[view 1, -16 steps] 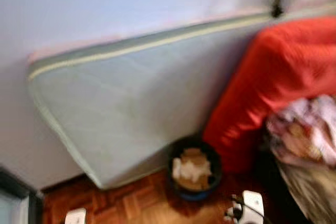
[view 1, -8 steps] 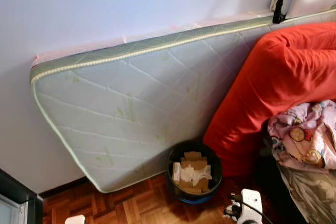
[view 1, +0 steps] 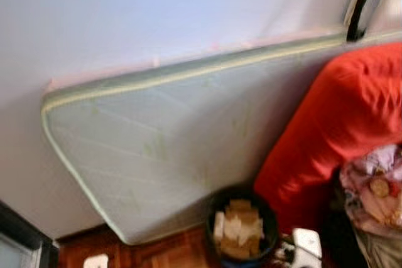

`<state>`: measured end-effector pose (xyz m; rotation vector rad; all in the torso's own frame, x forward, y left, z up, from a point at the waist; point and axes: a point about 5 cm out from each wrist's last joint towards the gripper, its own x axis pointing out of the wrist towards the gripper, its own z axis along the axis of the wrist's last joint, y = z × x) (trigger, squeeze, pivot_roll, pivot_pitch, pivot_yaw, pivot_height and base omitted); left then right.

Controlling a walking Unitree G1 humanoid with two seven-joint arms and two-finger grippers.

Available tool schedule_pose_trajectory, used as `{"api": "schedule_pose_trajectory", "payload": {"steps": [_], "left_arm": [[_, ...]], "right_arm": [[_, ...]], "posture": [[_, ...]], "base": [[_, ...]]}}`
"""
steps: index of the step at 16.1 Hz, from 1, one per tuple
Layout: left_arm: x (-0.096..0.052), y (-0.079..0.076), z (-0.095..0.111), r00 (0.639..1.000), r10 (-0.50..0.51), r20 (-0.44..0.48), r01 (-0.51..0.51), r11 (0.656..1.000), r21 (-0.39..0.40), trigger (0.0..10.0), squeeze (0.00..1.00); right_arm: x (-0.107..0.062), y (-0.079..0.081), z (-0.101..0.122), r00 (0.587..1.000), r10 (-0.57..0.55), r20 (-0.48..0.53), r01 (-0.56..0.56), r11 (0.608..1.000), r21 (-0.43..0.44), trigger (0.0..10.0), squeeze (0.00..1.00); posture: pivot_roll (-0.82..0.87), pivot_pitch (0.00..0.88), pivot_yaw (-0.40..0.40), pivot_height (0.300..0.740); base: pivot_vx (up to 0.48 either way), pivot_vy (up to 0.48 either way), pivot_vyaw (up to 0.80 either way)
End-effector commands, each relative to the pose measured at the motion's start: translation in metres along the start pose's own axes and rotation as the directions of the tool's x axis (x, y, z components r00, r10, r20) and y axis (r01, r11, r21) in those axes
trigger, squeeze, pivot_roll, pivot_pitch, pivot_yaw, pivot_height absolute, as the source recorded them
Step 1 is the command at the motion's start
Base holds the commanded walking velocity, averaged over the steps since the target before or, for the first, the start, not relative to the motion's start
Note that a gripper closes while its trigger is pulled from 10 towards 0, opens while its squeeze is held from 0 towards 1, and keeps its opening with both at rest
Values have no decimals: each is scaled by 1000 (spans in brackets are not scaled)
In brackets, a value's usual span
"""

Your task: Clean up the room

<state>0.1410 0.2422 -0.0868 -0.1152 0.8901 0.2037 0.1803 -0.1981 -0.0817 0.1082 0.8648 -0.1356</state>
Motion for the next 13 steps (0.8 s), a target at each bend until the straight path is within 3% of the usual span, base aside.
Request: {"api": "schedule_pose_trajectory", "payload": {"steps": [1,5,7,13], "left_arm": [[-3,10,-2,1000,28,-9,-28,999,17,10000,0],[-3,10,-2,1000,20,-3,-20,1000,16,10000,0],[-3,10,-3,1000,18,-3,-18,1000,16,10000,0],[-3,9,-3,1000,15,3,-15,1000,15,10000,0]], "right_arm": [[3,16,6,999,46,18,-46,999,-2,10000,0],[5,28,23,986,134,94,-125,988,-94,10000,0],[6,30,29,984,139,111,-129,987,-93,10000,0],[7,34,35,979,155,135,-145,986,-81,10000,0]], "posture": [[66,0,-18,740],[56,0,-19,740],[52,0,-20,740],[55,0,-21,740]], "base": [[262,0,0],[246,0,0],[244,0,800],[246,0,0]]}}
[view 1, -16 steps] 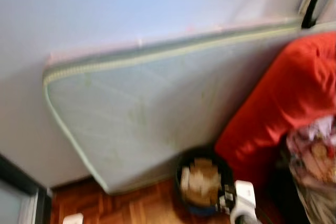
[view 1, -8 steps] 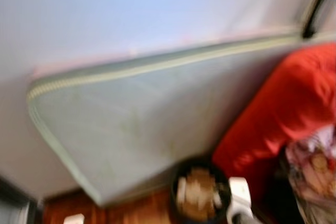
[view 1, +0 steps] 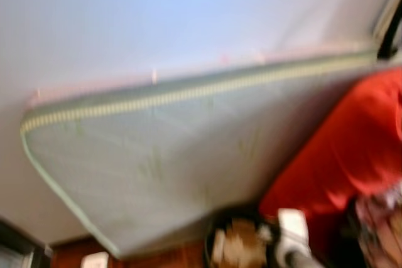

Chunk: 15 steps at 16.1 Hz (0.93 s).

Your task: Clean up the room

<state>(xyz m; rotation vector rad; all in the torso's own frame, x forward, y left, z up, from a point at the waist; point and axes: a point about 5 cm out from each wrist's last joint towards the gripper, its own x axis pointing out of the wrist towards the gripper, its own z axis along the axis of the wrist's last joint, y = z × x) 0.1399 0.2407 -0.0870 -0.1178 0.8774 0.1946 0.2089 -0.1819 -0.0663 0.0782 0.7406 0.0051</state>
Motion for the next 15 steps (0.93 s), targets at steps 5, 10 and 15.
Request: {"api": "schedule_pose_trajectory", "payload": {"steps": [5,10,15], "left_arm": [[-3,11,1,1000,21,23,-21,1000,11,10000,0],[-4,9,10,991,7,136,1,998,-59,10000,0],[-5,8,16,980,-18,200,26,999,-41,10000,0]], "right_arm": [[6,20,18,993,79,82,-79,997,-4,10000,0],[12,42,54,958,168,231,-166,986,-28,10000,0],[10,56,77,908,207,365,-207,978,-39,10000,0]], "posture": [[51,0,-26,740],[52,18,-33,740],[52,35,-33,740]], "base": [[49,0,0],[0,0,0],[0,0,0]]}}
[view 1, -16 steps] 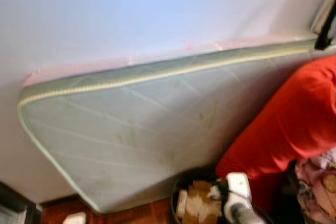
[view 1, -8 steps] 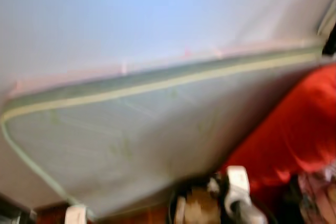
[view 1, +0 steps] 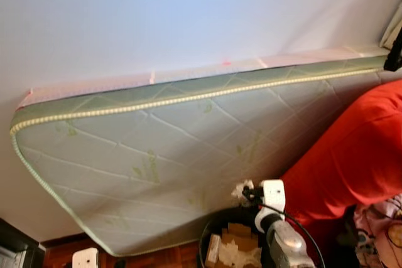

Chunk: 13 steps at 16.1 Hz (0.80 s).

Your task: Clean up the room

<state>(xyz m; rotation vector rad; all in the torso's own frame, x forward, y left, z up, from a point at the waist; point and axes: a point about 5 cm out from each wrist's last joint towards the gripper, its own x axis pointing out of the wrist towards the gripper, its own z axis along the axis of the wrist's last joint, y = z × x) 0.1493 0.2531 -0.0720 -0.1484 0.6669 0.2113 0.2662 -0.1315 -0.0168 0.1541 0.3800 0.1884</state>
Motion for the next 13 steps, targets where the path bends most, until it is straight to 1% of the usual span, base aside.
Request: {"api": "schedule_pose_trajectory", "payload": {"steps": [1,3,4,6,7,8,9,10,11,13], "left_arm": [[-1,-2,-2,1000,-9,4,9,1000,-3,10000,0],[-2,-2,-2,1000,-13,12,13,1000,-6,10000,0],[-2,-2,-1,1000,-15,22,15,1000,18,10000,0],[-2,-2,1,999,-14,40,12,999,52,10000,0],[18,-45,81,896,-164,414,113,983,144,10000,0],[16,-75,136,769,-238,593,142,969,204,10000,0],[12,-81,150,739,-256,623,139,963,231,10000,0],[10,-84,153,729,-260,633,143,962,232,10000,0],[8,-88,154,724,-277,632,152,958,245,10000,0],[5,-90,154,722,-273,635,154,959,237,10000,0]], "right_arm": [[2,0,7,999,-6,47,6,1000,-2,10000,0],[0,-5,11,995,-47,84,47,999,2,10000,0],[-3,-11,12,990,-83,113,82,997,15,10000,0],[-9,-15,10,987,-91,131,90,996,12,10000,0],[-12,-16,7,987,-94,130,93,996,10,10000,0],[-15,-18,4,987,-101,124,101,995,5,10000,0],[-18,-20,1,987,-108,116,108,994,3,10000,0],[-20,-21,-1,987,-115,113,115,993,4,10000,0],[-21,-21,-1,986,-118,122,118,993,8,10000,0],[-23,-20,0,984,-120,135,119,993,14,10000,0]], "posture": [[49,38,-33,740],[52,38,-33,740],[51,37,-36,740],[52,39,-41,740],[53,40,-43,740],[55,40,-44,740],[51,35,-42,740],[46,28,-39,740],[46,28,-39,740],[46,18,-39,740]], "base": [[0,0,0],[0,0,0],[0,0,0],[0,0,0],[0,0,0],[0,0,0],[0,0,0],[0,0,0],[0,0,0],[0,0,0]]}}
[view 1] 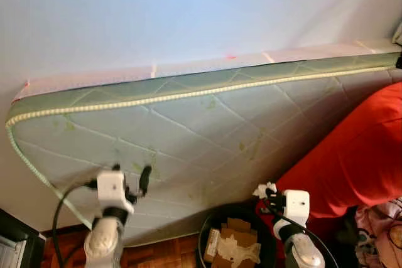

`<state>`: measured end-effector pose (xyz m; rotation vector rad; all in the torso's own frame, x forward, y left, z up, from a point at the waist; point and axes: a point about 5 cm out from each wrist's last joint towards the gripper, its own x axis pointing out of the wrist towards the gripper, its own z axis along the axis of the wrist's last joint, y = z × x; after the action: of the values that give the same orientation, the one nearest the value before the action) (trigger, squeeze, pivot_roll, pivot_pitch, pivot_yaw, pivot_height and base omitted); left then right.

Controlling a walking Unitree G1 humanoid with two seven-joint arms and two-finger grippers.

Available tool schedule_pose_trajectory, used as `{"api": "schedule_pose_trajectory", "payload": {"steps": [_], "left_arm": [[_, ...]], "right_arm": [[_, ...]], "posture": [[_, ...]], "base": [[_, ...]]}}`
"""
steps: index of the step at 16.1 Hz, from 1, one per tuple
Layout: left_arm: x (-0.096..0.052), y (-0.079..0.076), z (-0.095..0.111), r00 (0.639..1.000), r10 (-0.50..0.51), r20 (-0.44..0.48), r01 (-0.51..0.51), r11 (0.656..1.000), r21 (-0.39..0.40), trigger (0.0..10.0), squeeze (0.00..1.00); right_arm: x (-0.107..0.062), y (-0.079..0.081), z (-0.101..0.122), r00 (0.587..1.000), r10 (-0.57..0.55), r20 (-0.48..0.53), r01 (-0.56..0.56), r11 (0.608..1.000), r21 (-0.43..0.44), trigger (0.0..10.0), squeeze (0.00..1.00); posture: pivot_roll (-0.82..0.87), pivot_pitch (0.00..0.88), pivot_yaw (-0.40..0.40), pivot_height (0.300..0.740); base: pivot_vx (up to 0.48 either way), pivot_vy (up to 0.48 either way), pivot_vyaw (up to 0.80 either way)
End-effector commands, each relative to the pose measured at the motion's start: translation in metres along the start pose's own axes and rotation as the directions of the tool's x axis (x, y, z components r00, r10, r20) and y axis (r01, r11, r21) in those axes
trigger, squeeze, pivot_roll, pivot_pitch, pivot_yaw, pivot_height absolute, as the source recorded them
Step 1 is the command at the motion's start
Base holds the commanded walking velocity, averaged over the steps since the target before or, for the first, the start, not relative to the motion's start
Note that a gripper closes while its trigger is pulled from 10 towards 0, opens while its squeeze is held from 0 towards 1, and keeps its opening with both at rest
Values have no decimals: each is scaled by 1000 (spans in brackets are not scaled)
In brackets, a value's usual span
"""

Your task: Clean up the room

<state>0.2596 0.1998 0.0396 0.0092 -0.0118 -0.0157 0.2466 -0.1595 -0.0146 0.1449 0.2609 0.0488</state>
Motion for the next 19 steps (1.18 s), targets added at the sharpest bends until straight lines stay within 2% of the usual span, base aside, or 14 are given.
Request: {"api": "schedule_pose_trajectory", "payload": {"steps": [1,5,8,12,16,19], "left_arm": [[4,-2,12,999,-7,38,7,1000,9,10000,0],[-12,2,11,1000,22,-21,-23,1000,-5,10000,0],[-9,1,14,999,24,-41,-25,999,-27,10000,0],[-6,-6,17,999,12,-48,-15,999,-51,10000,0],[-6,-7,15,998,12,-67,-16,998,-66,10000,0],[-5,-6,16,997,13,-71,-17,998,-64,10000,0]], "right_arm": [[0,4,2,1000,8,15,-8,1000,6,10000,0],[0,0,4,999,-34,16,34,999,5,10000,0],[5,2,6,999,-35,-6,35,999,-10,10000,0],[6,-3,11,999,-42,21,43,999,-23,10000,0],[6,-3,10,999,-30,11,30,999,-32,10000,0],[7,-1,10,1000,-26,5,26,999,-38,10000,0]], "posture": [[46,7,-39,740],[56,0,-35,740],[58,18,-45,740],[53,35,-44,696],[56,43,-45,696],[55,45,-44,666]], "base": [[0,0,0],[0,0,0],[0,0,0],[0,0,0],[0,0,0],[0,0,0]]}}
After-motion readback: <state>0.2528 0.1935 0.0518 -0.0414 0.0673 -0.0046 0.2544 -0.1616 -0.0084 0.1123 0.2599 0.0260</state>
